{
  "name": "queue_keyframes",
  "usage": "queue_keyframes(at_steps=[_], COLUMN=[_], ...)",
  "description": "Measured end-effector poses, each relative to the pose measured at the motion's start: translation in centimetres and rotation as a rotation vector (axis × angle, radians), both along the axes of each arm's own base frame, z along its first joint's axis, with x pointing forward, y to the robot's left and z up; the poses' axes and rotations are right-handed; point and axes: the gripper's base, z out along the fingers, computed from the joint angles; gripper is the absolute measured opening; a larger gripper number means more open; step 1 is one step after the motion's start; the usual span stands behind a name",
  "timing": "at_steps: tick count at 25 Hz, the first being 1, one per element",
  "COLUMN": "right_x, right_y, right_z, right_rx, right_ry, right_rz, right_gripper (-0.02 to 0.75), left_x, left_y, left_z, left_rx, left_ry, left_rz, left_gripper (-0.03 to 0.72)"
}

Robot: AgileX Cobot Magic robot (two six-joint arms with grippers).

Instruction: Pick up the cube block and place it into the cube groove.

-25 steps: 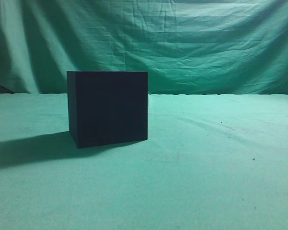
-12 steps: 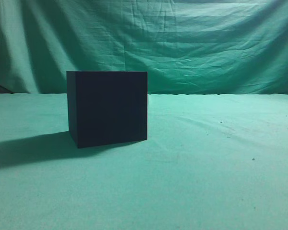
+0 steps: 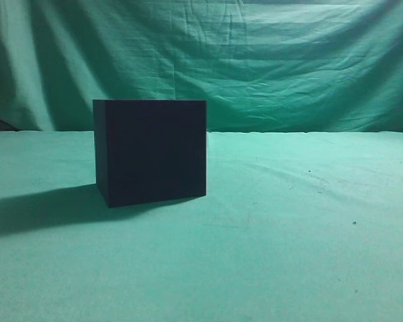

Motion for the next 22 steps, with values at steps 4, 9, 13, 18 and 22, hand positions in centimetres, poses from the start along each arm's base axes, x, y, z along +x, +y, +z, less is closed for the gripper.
queue_keyframes(at_steps=[4,9,13,18,22], right_x=[0.2,0.6,0.3,-0.7,-1.1], right_y=[-0.1,-1.5,-3.3,-5.1,-5.8], right_z=[-0.6,-2.9,-6.3,-12.2,-17.0], right_rx=[0.037,0.147,0.187,0.238,0.263], right_ry=[-0.141,-0.328,-0.440,-0.523,-0.549], right_rz=[0.036,-0.100,-0.279,-0.511,-0.639], right_gripper=[0.000,0.000,0.000,0.000,0.000], left_x=[0.0,0.0,0.0,0.0,0.0], left_y=[0.0,0.0,0.0,0.0,0.0], left_z=[0.0,0.0,0.0,0.0,0.0], left_rx=[0.000,0.000,0.000,0.000,0.000], left_ry=[0.000,0.000,0.000,0.000,0.000], left_rz=[0.000,0.000,0.000,0.000,0.000], left_gripper=[0.000,0.000,0.000,0.000,0.000])
